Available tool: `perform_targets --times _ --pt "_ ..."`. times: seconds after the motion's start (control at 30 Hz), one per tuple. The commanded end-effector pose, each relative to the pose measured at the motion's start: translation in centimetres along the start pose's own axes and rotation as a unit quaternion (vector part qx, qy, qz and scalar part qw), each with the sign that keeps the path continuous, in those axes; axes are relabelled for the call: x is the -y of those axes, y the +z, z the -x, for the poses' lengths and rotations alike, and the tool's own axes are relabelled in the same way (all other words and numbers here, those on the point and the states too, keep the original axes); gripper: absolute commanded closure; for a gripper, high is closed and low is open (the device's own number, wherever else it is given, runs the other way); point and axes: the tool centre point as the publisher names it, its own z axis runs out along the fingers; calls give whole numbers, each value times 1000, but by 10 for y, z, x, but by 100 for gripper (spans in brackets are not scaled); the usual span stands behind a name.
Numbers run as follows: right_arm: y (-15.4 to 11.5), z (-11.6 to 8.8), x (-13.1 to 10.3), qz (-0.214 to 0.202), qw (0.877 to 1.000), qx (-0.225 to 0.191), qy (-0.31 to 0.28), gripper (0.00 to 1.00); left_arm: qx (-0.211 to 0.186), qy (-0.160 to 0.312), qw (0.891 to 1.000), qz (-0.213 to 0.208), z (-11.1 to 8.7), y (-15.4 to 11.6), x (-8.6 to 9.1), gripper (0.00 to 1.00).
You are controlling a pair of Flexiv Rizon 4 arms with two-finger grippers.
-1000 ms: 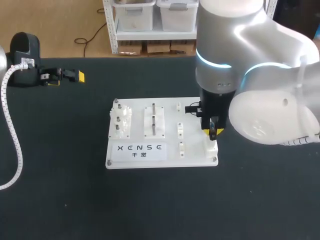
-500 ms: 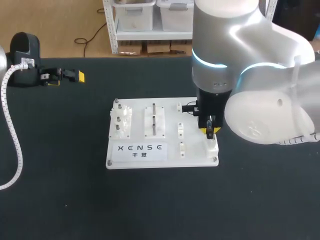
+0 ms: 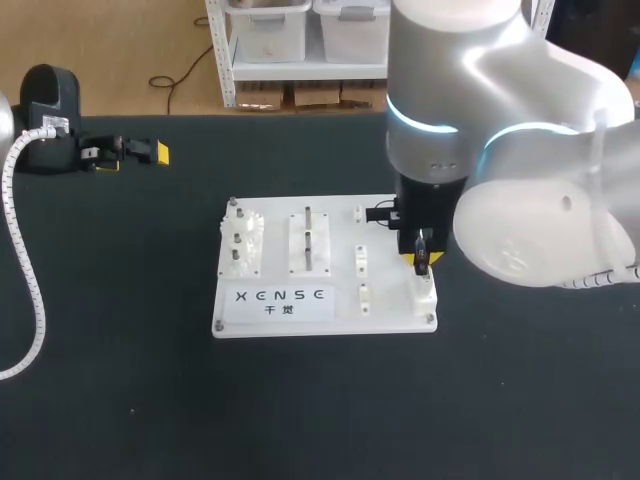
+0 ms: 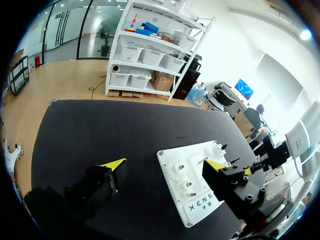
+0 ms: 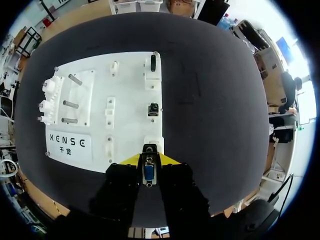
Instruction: Insert the USB connector, Ethernet cable, and multi-pin plug into their matching sockets one by one.
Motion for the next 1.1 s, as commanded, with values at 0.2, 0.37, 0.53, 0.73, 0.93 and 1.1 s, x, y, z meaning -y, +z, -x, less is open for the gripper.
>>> perform_targets --times 0.2,0.37,0.53,0.73,0.93,1.1 --pt "-8 -2 5 5 1000 13 -2 100 0 0 1000 0 0 0 0 0" --pt "-9 -1 3 16 1000 15 -19 100 0 0 1000 0 0 0 0 0" --pt "-9 -1 3 16 1000 15 -19 100 0 0 1000 0 0 0 0 0" --pt "-9 -1 3 16 1000 15 -19 100 0 0 1000 0 0 0 0 0" --pt "-9 -1 3 16 1000 15 -19 100 0 0 1000 0 0 0 0 0" --pt "-9 -1 3 16 1000 15 -19 100 0 0 1000 0 0 0 0 0"
